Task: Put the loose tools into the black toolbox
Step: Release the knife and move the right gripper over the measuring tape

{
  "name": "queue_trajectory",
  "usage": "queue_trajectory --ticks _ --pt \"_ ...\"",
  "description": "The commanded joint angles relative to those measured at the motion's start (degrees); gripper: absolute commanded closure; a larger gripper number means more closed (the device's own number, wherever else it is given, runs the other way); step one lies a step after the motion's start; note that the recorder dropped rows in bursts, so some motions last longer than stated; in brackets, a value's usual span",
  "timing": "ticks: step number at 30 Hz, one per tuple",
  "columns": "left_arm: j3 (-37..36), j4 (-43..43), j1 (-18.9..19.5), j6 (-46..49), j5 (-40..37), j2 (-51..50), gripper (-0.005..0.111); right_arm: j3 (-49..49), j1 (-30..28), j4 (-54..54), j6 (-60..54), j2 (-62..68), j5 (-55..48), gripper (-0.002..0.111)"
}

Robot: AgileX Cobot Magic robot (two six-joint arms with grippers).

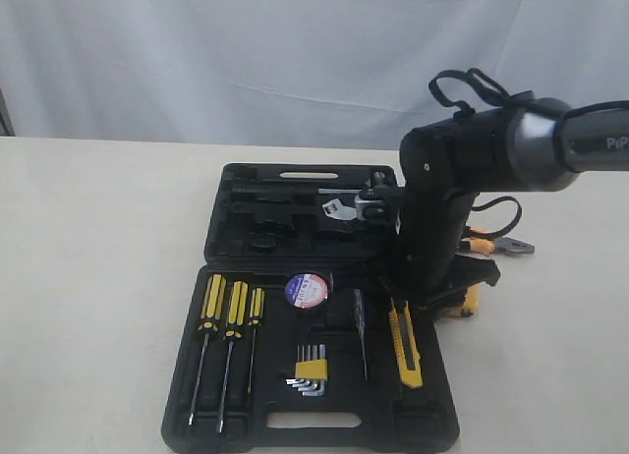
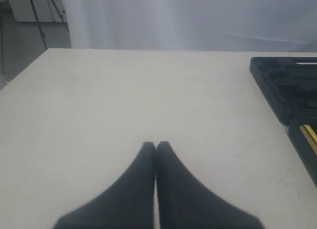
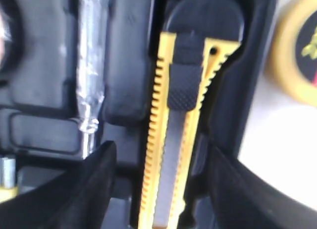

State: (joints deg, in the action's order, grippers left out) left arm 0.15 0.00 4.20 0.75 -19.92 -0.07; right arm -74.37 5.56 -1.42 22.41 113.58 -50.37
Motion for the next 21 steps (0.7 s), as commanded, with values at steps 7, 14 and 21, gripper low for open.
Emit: queue_trajectory --ticks 7,14,21 --pt "-0.1 0.0 -0.3 -0.3 0.3 0.1 0.107 -0.2 0.0 -1.9 0.3 -4.8 2.5 0.055" --pt "-0.1 0.0 -0.3 -0.3 0.3 0.1 0.107 -0.2 -1.4 -3.7 2.5 -5.1 2.1 0.055" --pt "-0.1 0.0 -0.3 -0.3 0.3 0.1 0.107 -0.2 -8.5 -1.2 1.3 -7.8 -3.5 0.055"
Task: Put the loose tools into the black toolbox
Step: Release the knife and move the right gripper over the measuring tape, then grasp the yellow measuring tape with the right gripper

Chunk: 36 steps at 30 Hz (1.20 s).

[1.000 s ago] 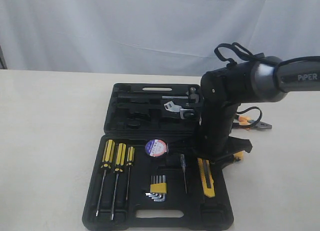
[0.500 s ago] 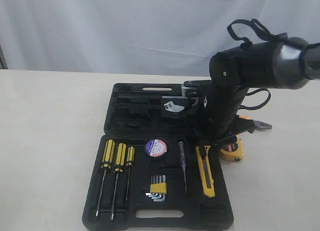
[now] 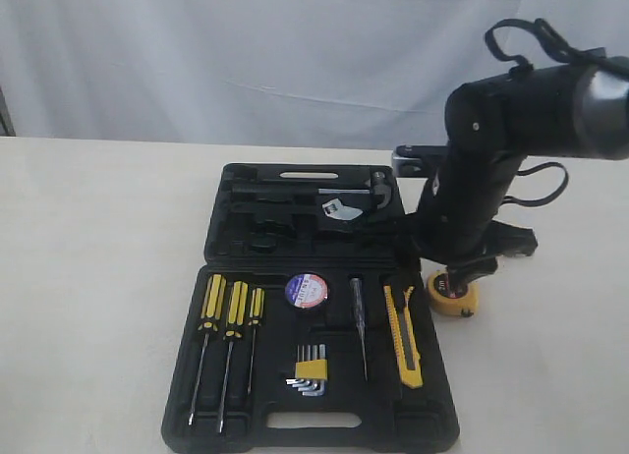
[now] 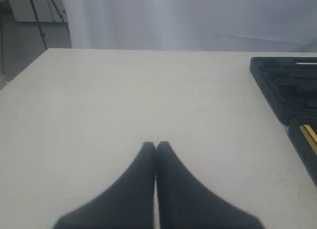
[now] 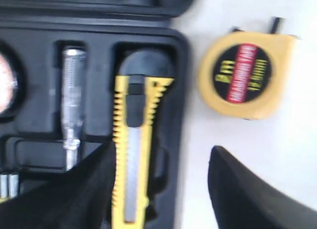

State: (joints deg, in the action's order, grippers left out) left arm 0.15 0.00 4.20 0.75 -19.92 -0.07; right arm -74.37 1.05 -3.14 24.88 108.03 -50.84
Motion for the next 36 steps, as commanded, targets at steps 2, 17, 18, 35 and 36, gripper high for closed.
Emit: queue_trajectory --ticks 2,17,18,35,36 --pt "-0.1 0.0 -0.3 -0.3 0.3 0.1 0.107 -0.2 -6.0 0.6 -2.9 -3.3 -4.5 0.055" --pt "-0.1 0.0 -0.3 -0.3 0.3 0.1 0.107 -0.2 -9.6 -0.9 -5.1 -2.9 -0.7 0.055" --pt "-0.1 0.0 -0.3 -0.3 0.3 0.1 0.107 -0.2 -9.6 -0.9 -5.1 -2.4 -0.4 0.055" --pt "-0.1 0.0 -0.3 -0.3 0.3 0.1 0.107 -0.2 -9.6 -1.5 -7.9 6.9 8.7 0.055" --pt "-0.1 0.0 -0.3 -0.3 0.3 0.1 0.107 -0.2 -9.6 -1.5 -8.1 7.0 9.1 0.055"
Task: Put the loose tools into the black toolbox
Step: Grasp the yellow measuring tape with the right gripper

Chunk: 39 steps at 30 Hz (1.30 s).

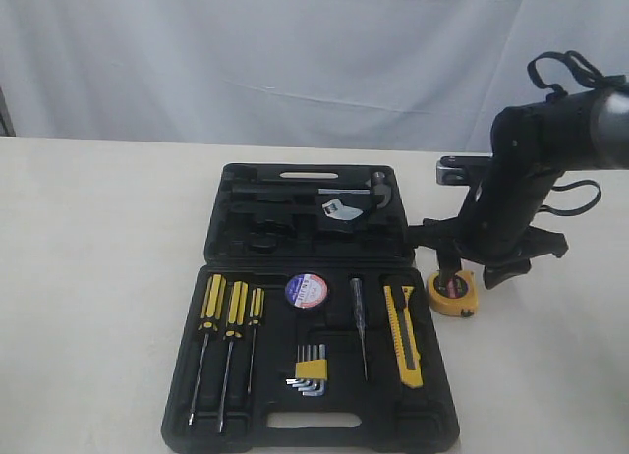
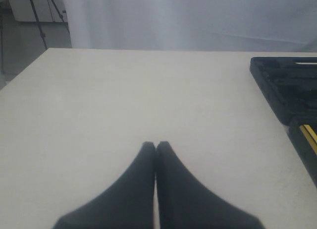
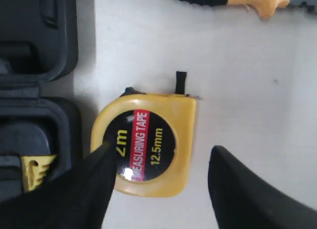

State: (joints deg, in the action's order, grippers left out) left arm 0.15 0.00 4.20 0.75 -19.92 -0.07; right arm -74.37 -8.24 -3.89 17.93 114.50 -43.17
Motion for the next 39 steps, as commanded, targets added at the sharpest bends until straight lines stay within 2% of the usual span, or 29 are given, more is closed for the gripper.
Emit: queue_trajectory --ticks 1,7,39 --pt "-0.1 0.0 -0.3 -0.3 0.3 0.1 0.107 -0.2 -0.3 -0.7 -1.4 0.5 1.9 0.055" --pt "-0.1 0.0 -0.3 -0.3 0.3 0.1 0.107 -0.2 -0.3 -0.5 -2.5 0.5 2.4 0.037" --pt "-0.1 0.0 -0.3 -0.3 0.3 0.1 0.107 -0.2 -0.3 1.5 -2.9 3.7 5.2 0.037"
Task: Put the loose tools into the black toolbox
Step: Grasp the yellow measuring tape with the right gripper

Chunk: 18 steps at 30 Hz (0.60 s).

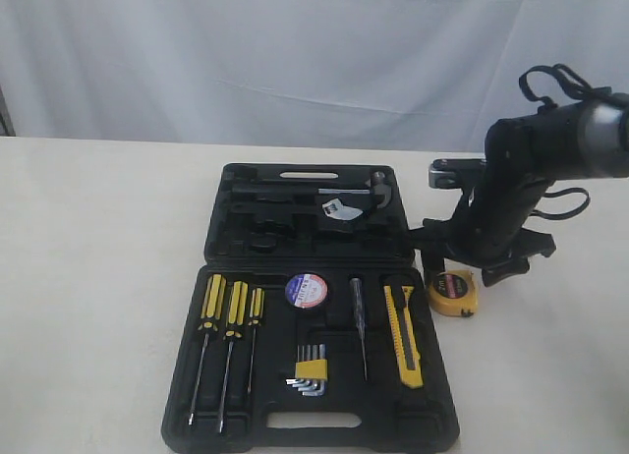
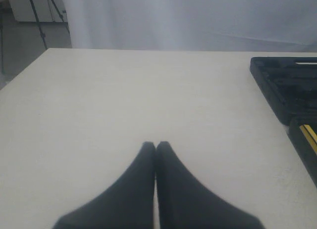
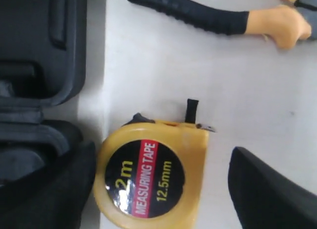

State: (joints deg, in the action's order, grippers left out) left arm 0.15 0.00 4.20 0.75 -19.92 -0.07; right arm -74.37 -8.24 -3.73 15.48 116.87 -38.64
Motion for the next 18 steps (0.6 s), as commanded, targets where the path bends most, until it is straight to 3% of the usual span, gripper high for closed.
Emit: queue_trajectory --ticks 1,15,18 --pt "-0.1 0.0 -0.3 -0.3 0.3 0.1 0.107 -0.2 -0.3 1.5 -0.5 1.6 0.8 0.037" --pt "-0.1 0.0 -0.3 -0.3 0.3 0.1 0.107 -0.2 -0.3 2.2 -0.6 2.2 -1.1 0.037" --pt "-0.1 0.0 -0.3 -0.3 0.3 0.1 0.107 -0.2 -0.3 2.2 -0.6 2.2 -2.5 0.047"
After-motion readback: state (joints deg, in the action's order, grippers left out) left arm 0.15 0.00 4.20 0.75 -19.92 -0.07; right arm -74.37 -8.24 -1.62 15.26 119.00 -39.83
